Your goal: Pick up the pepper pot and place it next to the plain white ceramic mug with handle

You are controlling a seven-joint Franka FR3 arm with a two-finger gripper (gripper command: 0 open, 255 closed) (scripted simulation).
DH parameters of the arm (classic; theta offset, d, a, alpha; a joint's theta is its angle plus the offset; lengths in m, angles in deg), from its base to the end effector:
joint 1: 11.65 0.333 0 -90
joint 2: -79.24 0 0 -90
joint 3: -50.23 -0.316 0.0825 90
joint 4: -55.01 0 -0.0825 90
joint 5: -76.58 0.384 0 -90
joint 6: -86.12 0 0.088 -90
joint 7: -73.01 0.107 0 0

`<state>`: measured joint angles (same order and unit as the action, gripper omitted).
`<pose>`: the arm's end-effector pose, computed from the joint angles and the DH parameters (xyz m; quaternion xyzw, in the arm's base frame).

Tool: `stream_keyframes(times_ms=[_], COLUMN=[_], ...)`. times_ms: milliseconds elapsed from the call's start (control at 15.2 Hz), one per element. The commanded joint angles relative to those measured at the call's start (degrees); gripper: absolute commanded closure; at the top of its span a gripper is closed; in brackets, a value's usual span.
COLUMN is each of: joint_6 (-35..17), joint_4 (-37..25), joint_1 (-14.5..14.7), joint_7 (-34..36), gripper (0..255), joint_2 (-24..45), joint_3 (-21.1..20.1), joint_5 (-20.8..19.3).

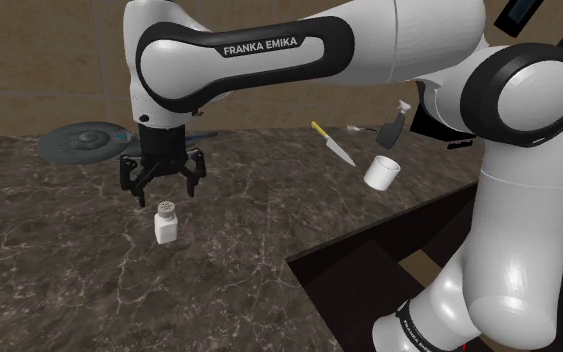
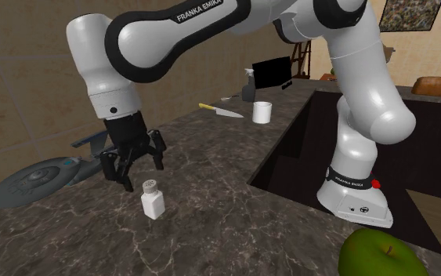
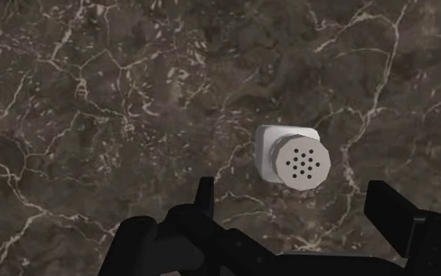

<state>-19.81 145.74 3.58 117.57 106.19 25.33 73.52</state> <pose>0.5283 0.3932 0.3730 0.9932 -0.0420 -0.1082 0.0007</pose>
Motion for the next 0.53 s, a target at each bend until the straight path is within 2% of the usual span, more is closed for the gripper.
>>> stream_keyframes(times_ms=[0, 462], joint_6=[-0.2, -4.9], joint_4=[-1.4, 2.6], joint_1=[0.7, 0.9], joint_7=[0.7, 1.0], gripper=[0, 0], joint_2=[1.8, 2.6], joint_3=[0.2, 0.3], joint_5=[-0.5, -0.8])
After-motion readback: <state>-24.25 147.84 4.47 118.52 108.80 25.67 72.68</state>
